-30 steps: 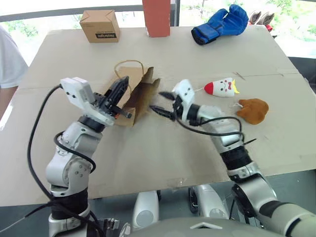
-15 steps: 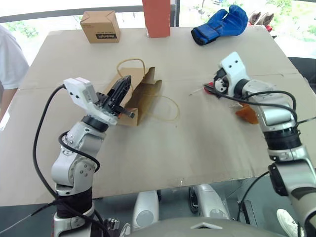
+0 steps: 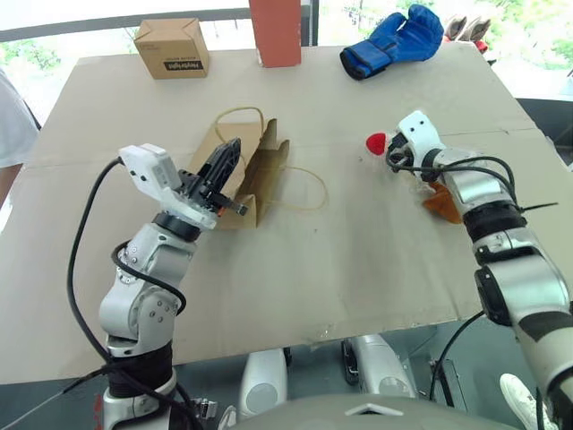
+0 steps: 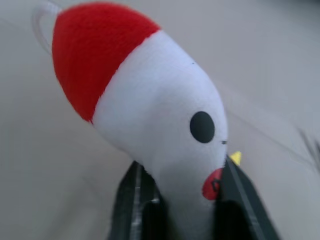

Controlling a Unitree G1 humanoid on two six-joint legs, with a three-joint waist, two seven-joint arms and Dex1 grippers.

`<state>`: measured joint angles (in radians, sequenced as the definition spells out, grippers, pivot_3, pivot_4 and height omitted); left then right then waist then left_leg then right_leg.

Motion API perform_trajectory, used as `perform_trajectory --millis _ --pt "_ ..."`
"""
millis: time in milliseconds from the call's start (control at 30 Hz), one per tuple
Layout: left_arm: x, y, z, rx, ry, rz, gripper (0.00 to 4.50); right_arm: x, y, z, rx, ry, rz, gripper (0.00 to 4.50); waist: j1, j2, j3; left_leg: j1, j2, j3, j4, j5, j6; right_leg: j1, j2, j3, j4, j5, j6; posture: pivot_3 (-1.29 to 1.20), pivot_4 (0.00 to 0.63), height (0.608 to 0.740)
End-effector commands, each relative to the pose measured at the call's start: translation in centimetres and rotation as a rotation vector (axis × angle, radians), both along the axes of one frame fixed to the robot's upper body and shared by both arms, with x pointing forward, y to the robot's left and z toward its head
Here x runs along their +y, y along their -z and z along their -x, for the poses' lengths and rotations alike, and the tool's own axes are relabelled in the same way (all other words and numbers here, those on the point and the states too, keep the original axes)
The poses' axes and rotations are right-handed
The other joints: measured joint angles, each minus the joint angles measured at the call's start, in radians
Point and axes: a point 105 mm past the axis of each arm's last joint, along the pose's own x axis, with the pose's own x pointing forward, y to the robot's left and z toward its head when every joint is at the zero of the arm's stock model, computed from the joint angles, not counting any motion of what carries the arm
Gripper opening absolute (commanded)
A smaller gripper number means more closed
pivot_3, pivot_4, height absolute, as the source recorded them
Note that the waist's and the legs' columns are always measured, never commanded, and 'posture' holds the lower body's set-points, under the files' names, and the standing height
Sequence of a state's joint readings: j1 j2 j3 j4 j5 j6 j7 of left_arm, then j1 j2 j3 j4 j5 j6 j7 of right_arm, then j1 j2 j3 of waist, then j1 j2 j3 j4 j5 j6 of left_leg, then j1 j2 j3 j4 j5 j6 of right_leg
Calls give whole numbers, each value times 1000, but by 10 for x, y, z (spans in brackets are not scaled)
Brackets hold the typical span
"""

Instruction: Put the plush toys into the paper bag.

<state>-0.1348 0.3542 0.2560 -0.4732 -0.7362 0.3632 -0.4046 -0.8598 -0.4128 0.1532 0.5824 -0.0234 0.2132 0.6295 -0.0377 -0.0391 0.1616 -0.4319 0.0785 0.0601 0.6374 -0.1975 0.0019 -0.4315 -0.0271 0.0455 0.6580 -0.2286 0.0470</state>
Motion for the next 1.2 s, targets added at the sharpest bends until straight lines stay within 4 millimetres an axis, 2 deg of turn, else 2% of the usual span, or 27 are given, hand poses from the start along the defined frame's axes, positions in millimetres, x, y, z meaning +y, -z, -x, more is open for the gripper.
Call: perform_trajectory --millis 33,133,333,433,533,600,733,833,900,967,1100,1200 --pt "-3 -16 7 -57 28 14 0 38 -44 29 -227 -229 44 42 0 0 0 0 0 0 0 0 0 0 0 0 0 0 0 0 150 740" --pt "-7 -16 5 -51 55 11 0 68 -41 48 -281 -342 151 42 -4 0 0 1 0 0 0 0 0 0 0 0 1 0 0 0 150 740" --pt "-18 -19 3 -49 121 6 0 127 -27 54 -324 -458 287 42 0 0 0 1 0 -1 1 0 0 0 1 0 2 0 0 0 150 740" --pt "-24 -18 3 -47 150 -10 0 158 -27 58 -359 -528 317 42 -1 0 0 0 0 0 1 0 0 0 1 0 1 0 0 0 150 740" --pt "-26 -16 5 -43 157 -19 0 176 -37 63 -349 -563 248 42 2 0 0 0 0 -1 0 0 0 0 1 -1 1 0 -1 0 150 740" --pt "-25 -15 6 -40 148 -19 0 177 -44 64 -331 -566 200 42 3 0 0 0 0 -1 0 0 0 0 0 -1 1 0 -1 0 150 740" --pt "-16 -10 9 -26 111 -16 0 141 -53 53 -243 -473 125 42 11 0 0 0 0 -1 0 0 0 0 0 -1 1 0 -1 0 150 740" --pt "-16 -8 11 -26 107 -11 0 132 -59 55 -167 -435 26 42 20 0 0 0 0 0 1 0 0 0 -1 -1 0 -1 -2 0 150 740" --pt "-17 -9 11 -28 106 -3 0 132 -58 57 -157 -432 22 42 16 0 0 1 0 0 0 0 0 0 -1 -1 1 -2 -4 0 150 740" --pt "-19 -9 10 -31 110 1 0 138 -47 63 -164 -460 63 42 11 0 0 1 1 0 0 0 0 0 0 -1 2 -2 -4 0 150 740" --pt "-22 -10 8 -40 125 5 0 166 -22 72 -187 -523 149 42 3 0 0 1 1 -1 -1 0 0 -1 1 -1 2 -1 -1 0 150 740" --pt "-21 -13 8 -48 125 8 0 174 -8 70 -190 -521 184 42 1 0 0 1 1 -1 0 0 0 -1 1 -1 2 0 -1 0 150 740"
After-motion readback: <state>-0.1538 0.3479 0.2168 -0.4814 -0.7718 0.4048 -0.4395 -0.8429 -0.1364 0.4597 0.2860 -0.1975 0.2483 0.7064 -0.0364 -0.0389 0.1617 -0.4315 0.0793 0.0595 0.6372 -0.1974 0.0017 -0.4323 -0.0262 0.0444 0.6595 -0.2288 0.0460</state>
